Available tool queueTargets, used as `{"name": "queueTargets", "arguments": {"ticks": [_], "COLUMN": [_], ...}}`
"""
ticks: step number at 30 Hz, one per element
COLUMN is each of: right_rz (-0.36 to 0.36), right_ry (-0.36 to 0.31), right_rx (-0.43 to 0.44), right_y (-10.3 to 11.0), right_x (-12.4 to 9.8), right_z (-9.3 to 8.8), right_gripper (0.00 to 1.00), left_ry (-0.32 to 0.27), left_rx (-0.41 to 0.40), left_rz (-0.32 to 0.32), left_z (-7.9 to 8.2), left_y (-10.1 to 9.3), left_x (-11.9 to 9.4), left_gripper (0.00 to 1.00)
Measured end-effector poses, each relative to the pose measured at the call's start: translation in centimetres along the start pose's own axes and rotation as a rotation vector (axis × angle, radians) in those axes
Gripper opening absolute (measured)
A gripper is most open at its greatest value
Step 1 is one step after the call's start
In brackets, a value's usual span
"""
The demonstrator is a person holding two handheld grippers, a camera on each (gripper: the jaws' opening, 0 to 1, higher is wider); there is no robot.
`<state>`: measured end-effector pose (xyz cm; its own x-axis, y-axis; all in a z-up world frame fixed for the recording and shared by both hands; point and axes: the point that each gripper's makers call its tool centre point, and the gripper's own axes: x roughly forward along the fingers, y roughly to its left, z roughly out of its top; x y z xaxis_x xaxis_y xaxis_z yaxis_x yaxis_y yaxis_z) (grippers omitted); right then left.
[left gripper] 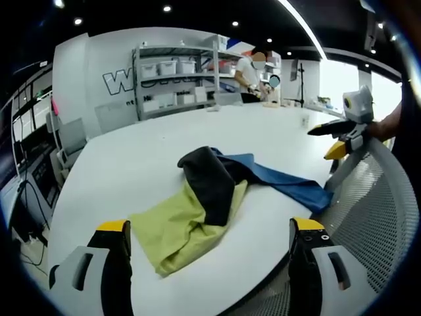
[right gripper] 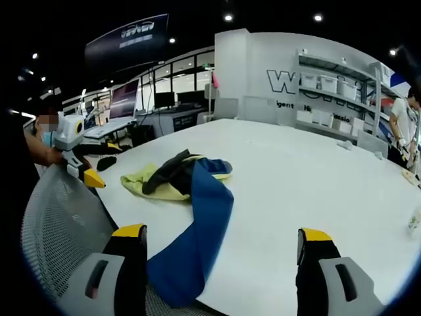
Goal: Fold the garment on the visible template until the final outline fits inside the template.
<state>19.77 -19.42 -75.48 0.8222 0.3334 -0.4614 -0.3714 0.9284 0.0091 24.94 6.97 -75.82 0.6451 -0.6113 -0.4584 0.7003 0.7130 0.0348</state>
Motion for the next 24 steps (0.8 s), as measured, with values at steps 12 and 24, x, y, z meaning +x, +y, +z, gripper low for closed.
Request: {"name": "queueTargets", "arguments": {"ticks": [12,24], "right_rz": [-0.002,-0.002], "right_ry": [-0.005,-0.009], "right_rx": [0.003,-0.006], "right_y": [-0.06,-0.08], "right_x": [-0.06,-0.08], "right_z": [0.1,0.17], "right_gripper": [0.93,0.96], "left_ry": [0.0,-0.002], "left_rx": [-0.004,0.007], "left_rz": [-0.005,-0.004], "left_z": [-0.03,0.06], "left_y": [-0.13,-0.18], "left_x": [0.05,0.09], "left_gripper": [0.97,0.99]}}
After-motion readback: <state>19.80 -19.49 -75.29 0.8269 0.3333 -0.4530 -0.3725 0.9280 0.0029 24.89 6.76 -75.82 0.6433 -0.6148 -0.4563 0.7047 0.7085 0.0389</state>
